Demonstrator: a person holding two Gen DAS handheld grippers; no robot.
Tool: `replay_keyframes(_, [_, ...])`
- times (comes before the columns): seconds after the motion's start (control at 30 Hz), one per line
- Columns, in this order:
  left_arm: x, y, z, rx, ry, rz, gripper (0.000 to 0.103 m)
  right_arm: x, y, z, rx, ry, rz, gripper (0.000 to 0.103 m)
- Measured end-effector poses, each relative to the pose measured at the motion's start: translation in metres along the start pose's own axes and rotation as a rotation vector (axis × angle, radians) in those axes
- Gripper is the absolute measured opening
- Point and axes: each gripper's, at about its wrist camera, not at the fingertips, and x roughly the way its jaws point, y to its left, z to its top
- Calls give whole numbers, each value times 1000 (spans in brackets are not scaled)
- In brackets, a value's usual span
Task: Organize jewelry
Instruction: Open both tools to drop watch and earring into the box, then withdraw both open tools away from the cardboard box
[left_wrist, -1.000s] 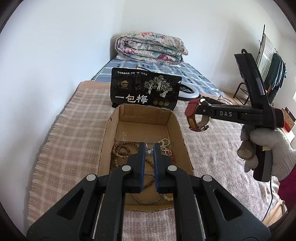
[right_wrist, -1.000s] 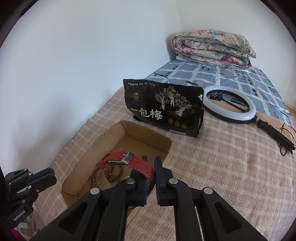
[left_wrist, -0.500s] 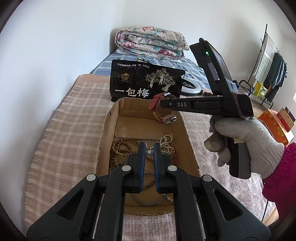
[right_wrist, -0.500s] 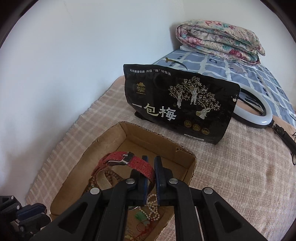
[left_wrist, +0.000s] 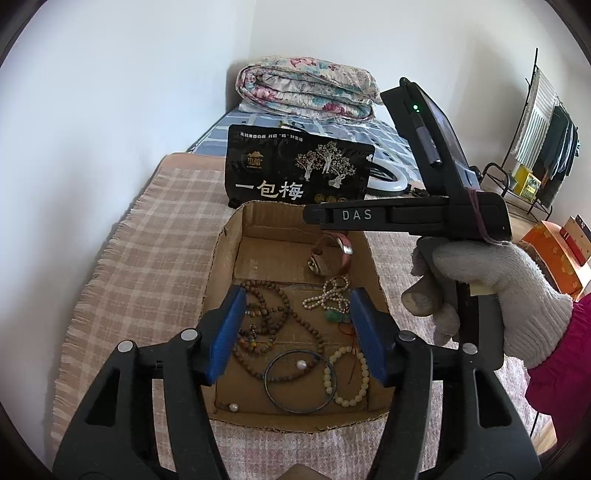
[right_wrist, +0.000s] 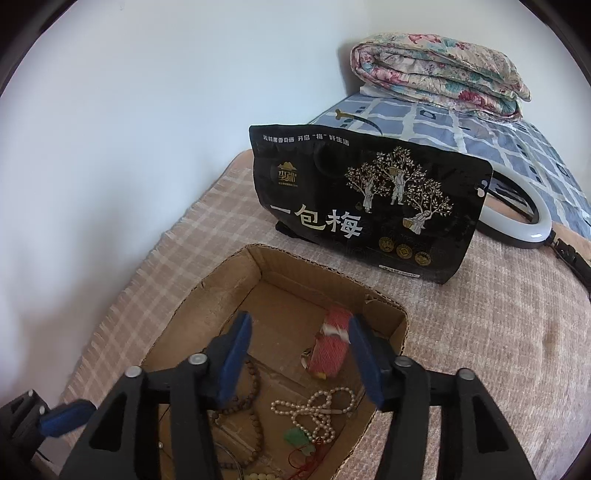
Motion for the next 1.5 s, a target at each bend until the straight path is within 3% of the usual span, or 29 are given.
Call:
replay_keyframes(0.07, [0,0,0,2,4,6,62,-4,0,0,-1,-2,-4,65])
replay_keyframes(0.23, [-5,-1,1,-3,-5,11,65,-17,1,-4,7,-29,-36,86])
replay_keyframes(0.5, [-23,-6,0,-1,-43,29,68,-45,0,-11,11,-67,-58,95])
replay_keyframes(0.87, [-55,-16,4,13,-103,67,68,-103,2,-30,-6,-137,-84,96])
replay_keyframes(1.03, [-70,-20,1,-5,-121,66,68,-139,-3,-50,2,-182,-102,103])
replay_keyframes(1.23, [-82,-29,-7,19,-141,92,68,-180,-10,-79,19,-226,-122,103])
replay_keyframes(1.37, [-91,-37,-12,37,-159,91,79,-205,-15,-101,35,-254,-141,103])
replay_keyframes(1.5, [-98,-43,-16,36,-164,74,83,-221,-19,-121,48,-253,-154,103])
